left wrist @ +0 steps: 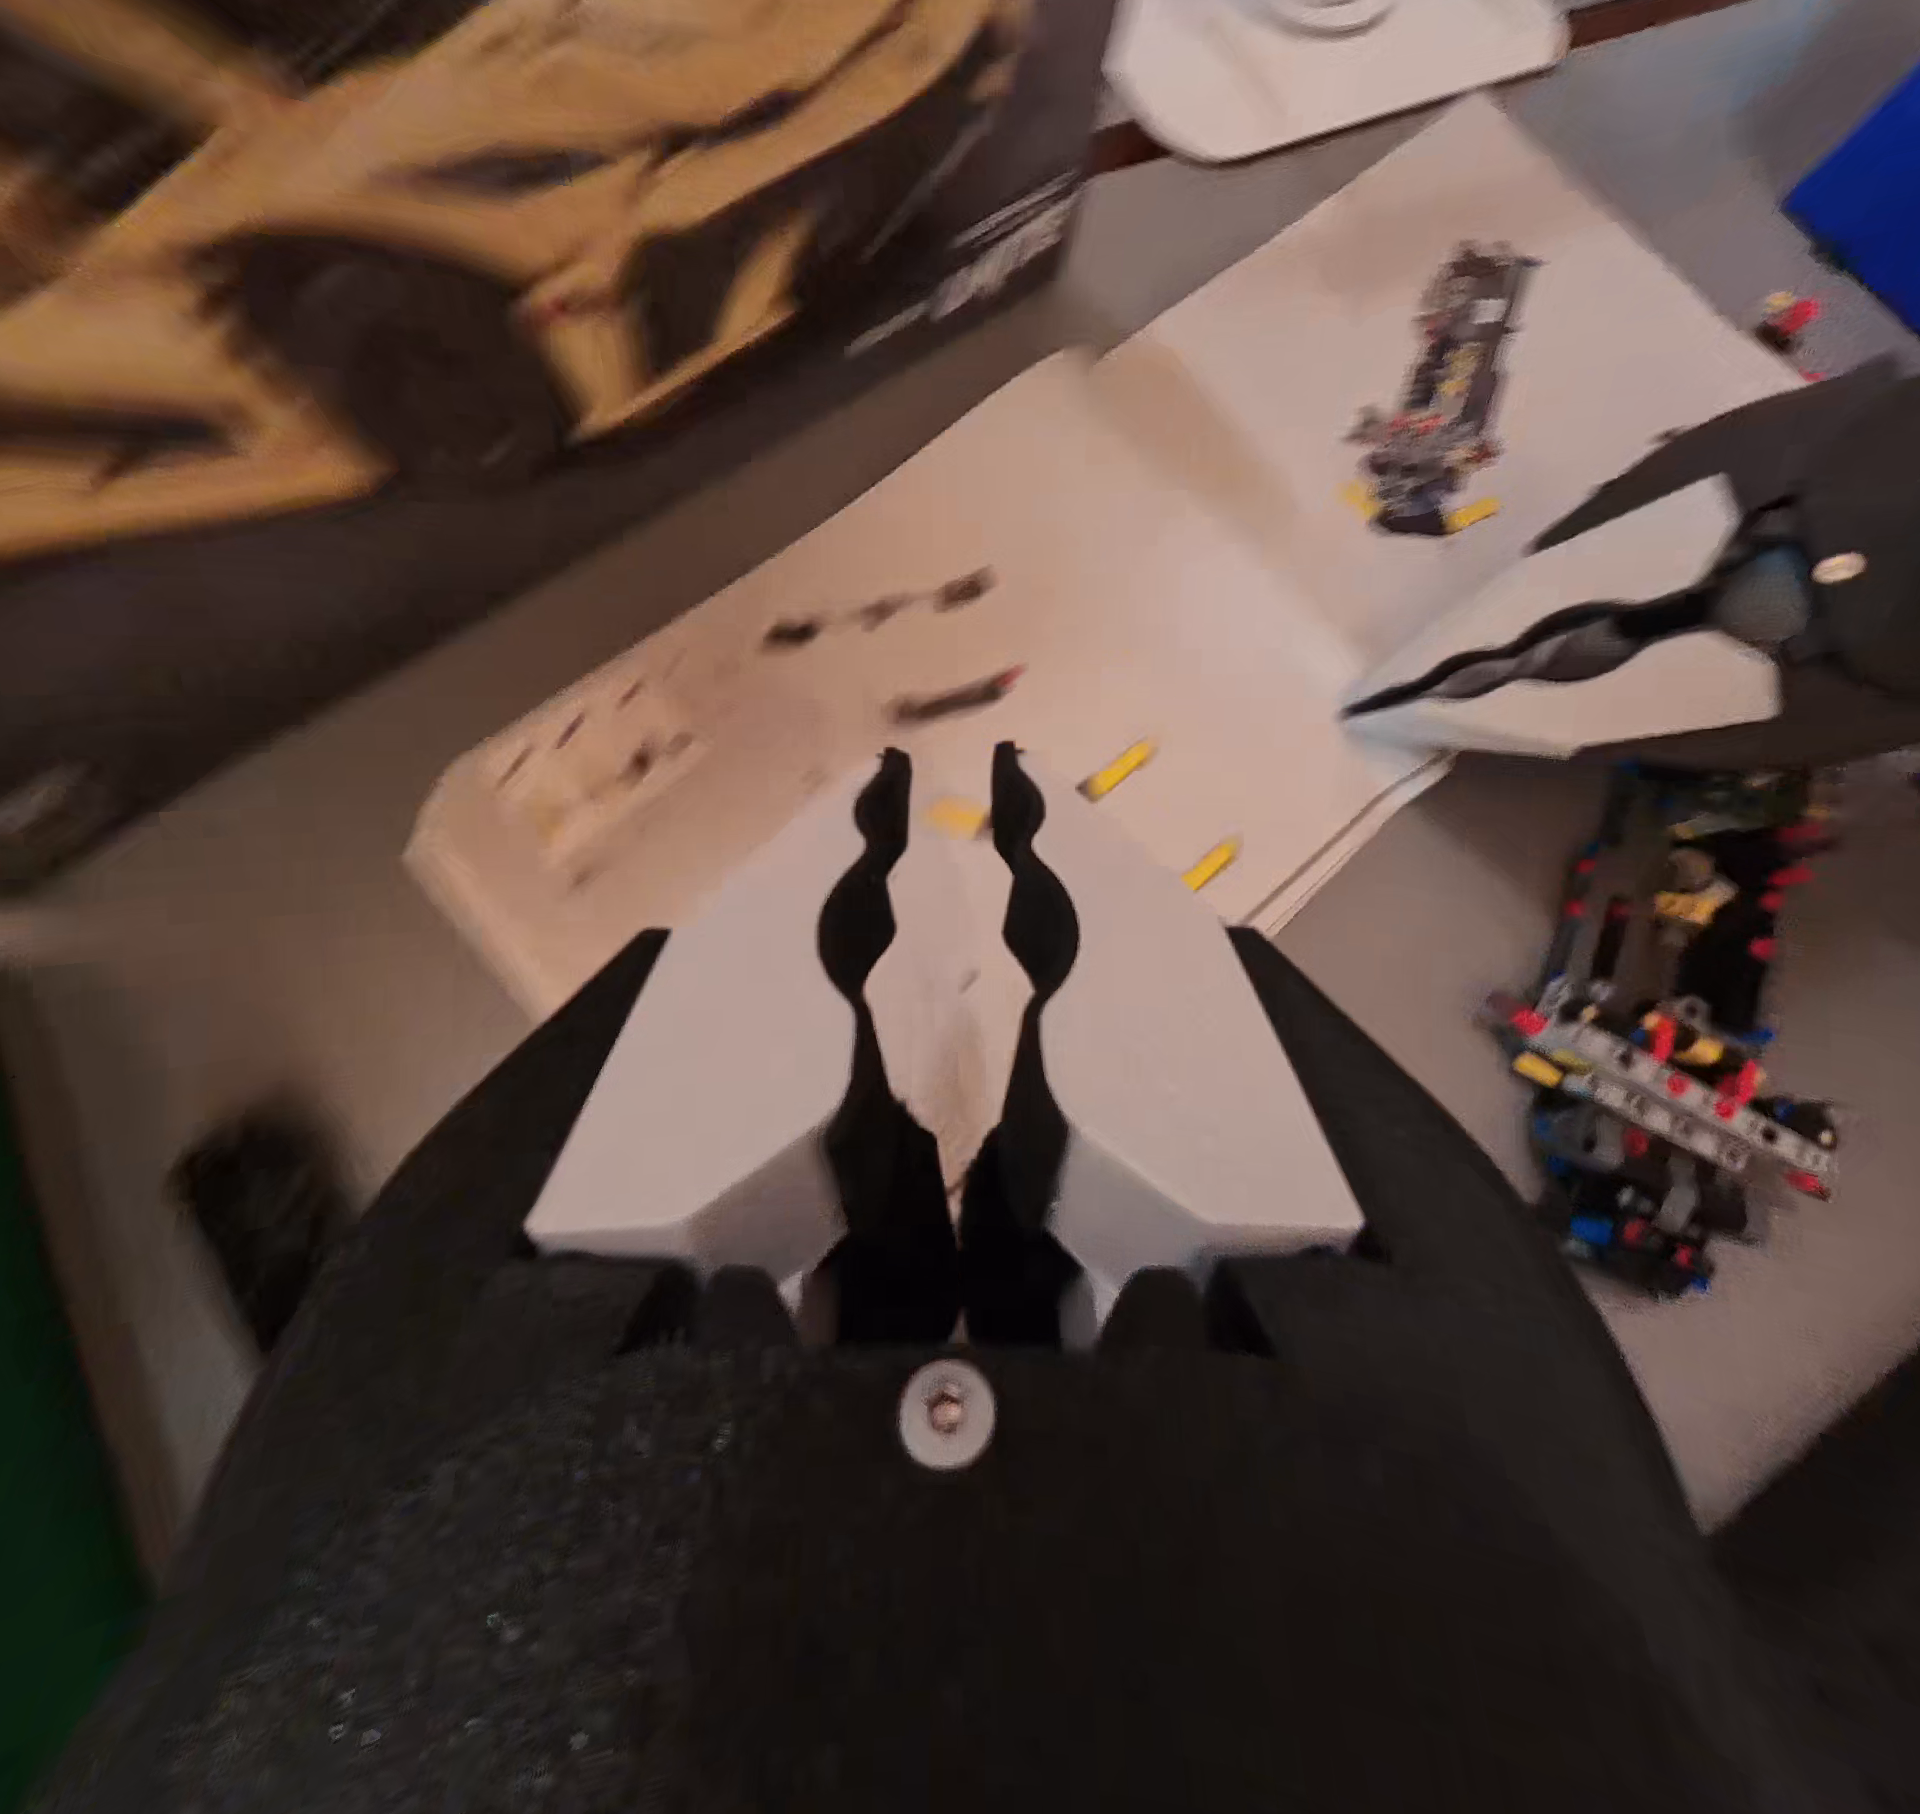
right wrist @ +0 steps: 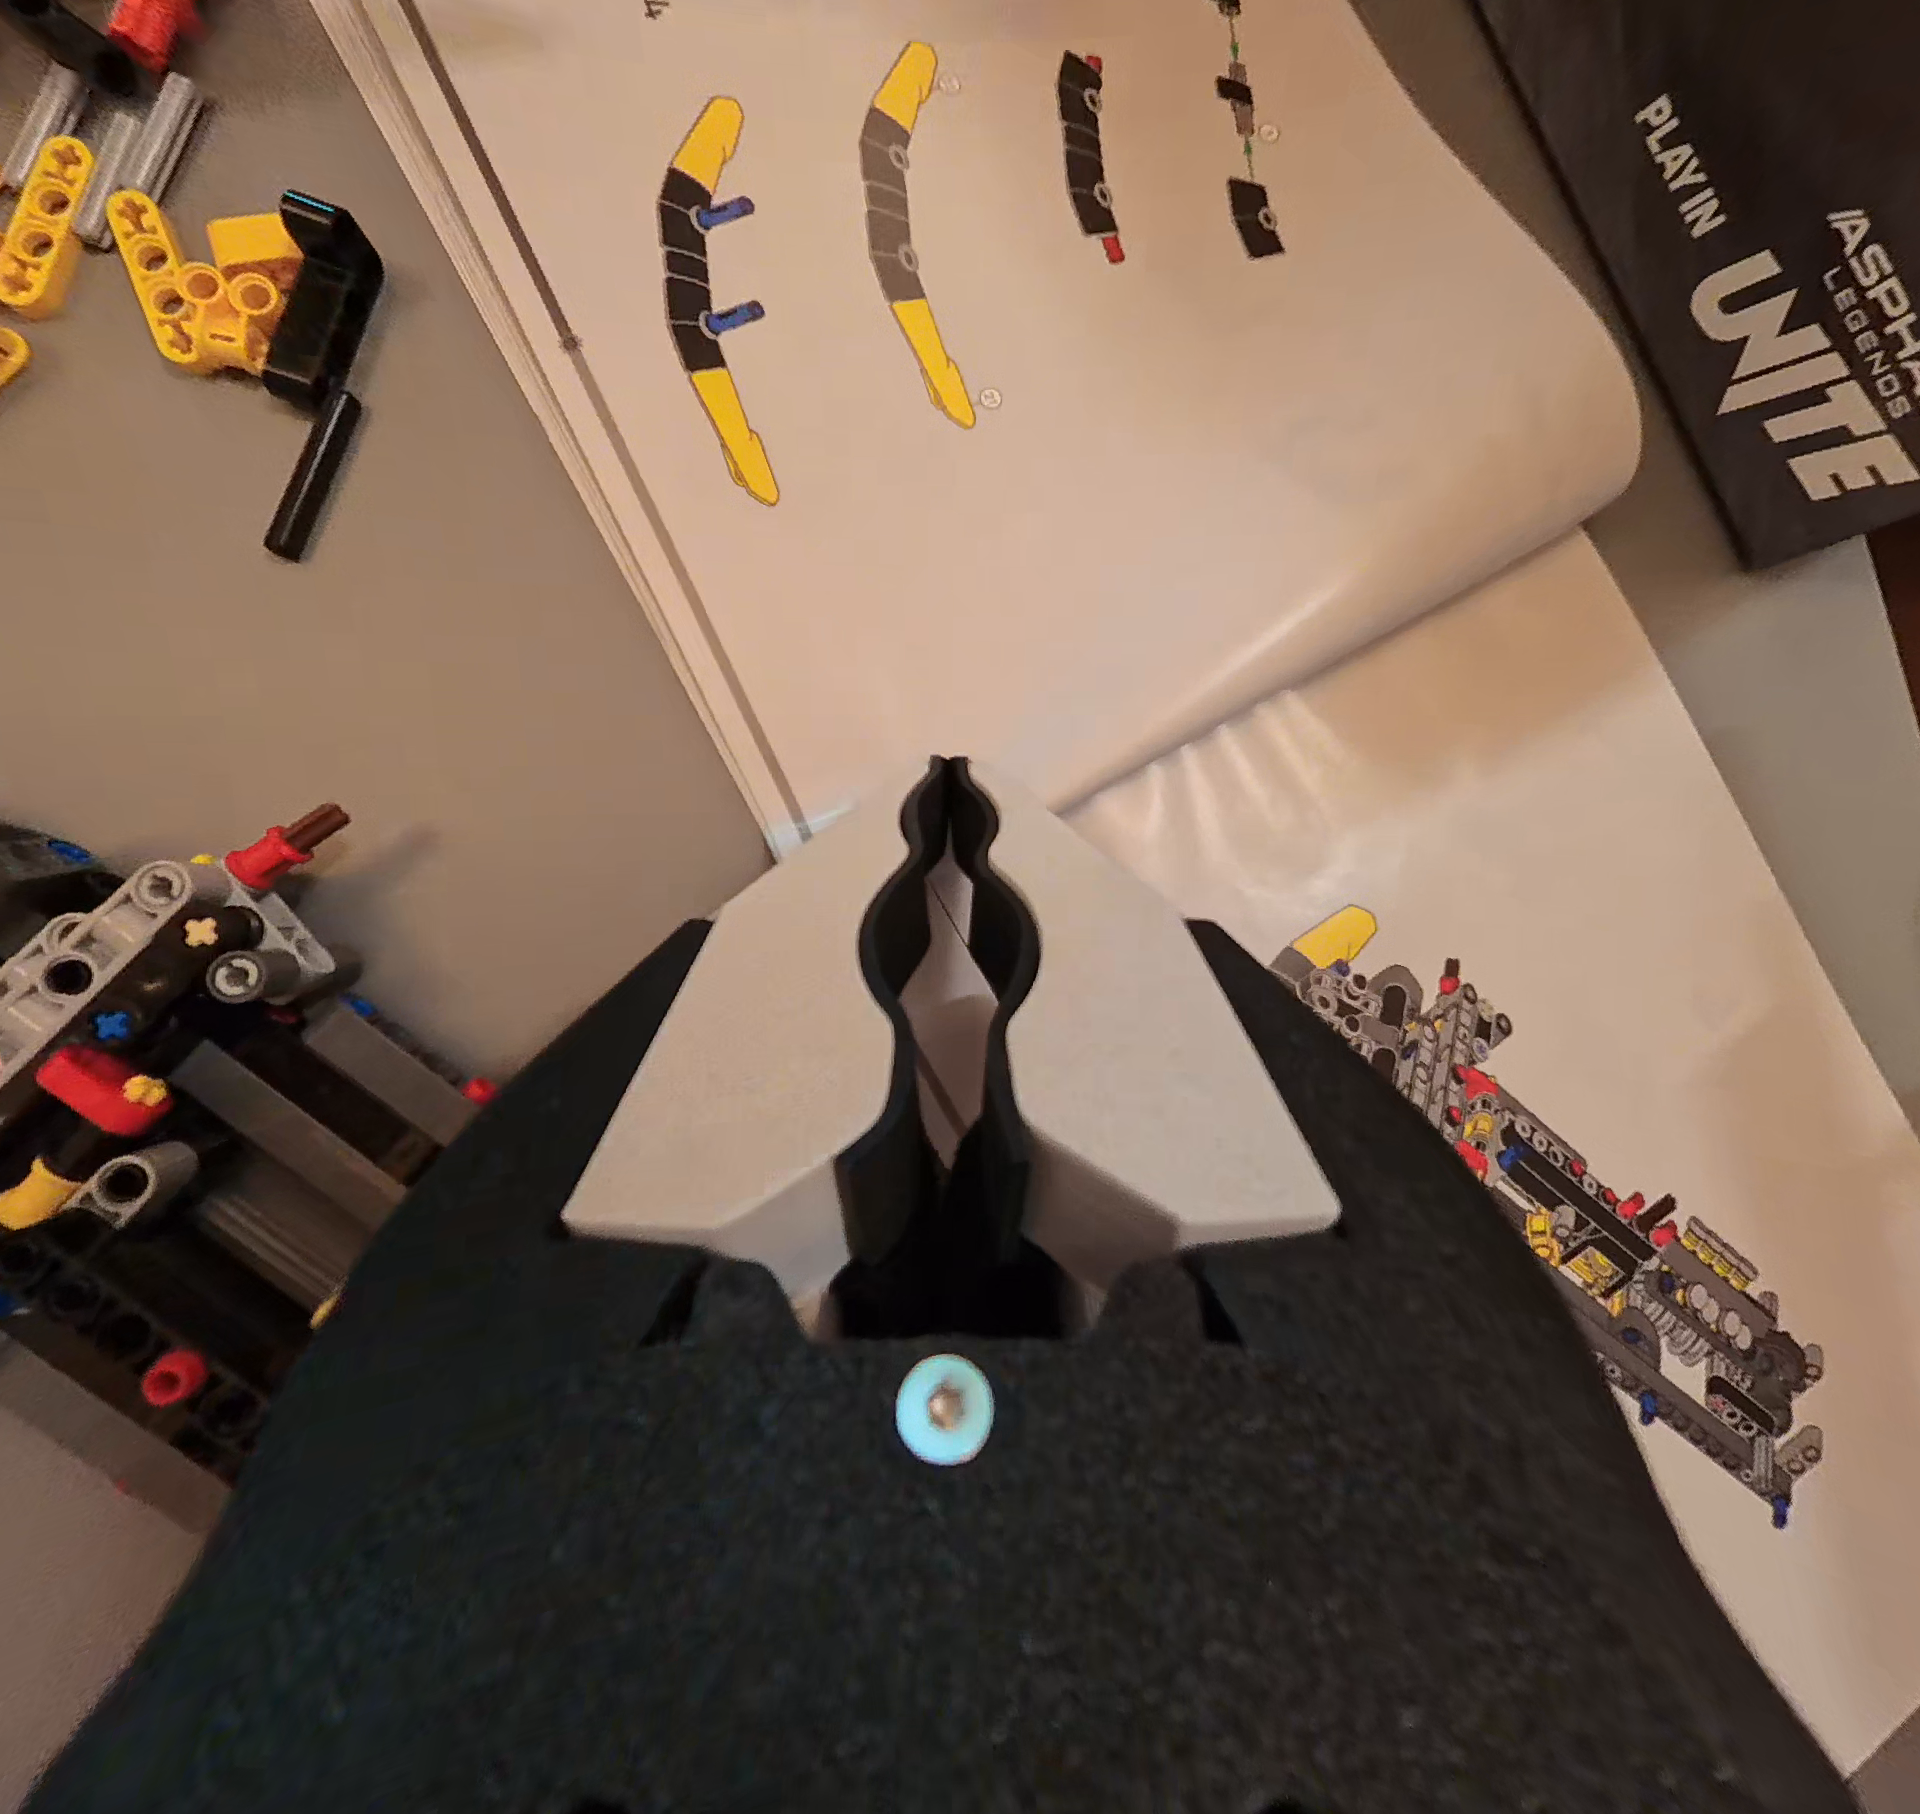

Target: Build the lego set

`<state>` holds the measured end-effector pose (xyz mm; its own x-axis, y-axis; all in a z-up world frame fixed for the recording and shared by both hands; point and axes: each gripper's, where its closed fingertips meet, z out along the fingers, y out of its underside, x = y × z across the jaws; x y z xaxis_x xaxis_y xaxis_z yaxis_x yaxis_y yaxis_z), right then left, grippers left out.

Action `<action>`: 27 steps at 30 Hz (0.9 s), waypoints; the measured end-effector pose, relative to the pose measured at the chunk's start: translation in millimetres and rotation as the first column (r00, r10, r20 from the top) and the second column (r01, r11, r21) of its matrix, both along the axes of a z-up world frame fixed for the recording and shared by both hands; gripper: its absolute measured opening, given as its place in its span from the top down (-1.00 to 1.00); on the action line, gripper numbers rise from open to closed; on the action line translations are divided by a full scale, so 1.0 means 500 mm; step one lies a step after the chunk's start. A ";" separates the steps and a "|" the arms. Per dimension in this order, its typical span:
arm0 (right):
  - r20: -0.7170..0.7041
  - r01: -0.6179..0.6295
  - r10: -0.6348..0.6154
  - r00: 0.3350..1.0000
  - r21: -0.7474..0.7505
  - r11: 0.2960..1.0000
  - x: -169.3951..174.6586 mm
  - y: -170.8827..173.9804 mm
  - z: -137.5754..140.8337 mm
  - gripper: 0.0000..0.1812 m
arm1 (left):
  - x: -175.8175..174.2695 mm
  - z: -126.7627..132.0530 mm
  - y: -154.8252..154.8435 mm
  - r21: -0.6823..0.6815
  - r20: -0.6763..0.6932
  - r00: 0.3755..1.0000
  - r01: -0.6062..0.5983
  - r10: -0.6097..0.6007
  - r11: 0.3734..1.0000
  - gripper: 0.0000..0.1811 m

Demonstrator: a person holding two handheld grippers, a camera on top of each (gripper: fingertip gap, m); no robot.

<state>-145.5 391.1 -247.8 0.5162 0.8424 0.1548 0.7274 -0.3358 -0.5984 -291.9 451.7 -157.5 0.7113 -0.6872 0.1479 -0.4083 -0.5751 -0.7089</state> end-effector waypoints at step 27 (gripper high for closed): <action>0.030 0.094 -0.094 0.995 -0.001 0.996 0.008 0.016 -0.002 1.00 | 0.367 -0.177 0.093 -0.128 -0.059 0.982 0.170 -0.179 0.977 1.00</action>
<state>-141.6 399.2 -248.9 0.5884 0.7905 0.1697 0.7101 -0.4048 -0.5762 -108.3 498.0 -245.9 0.5936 -0.7813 0.1927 -0.5555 -0.5711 -0.6044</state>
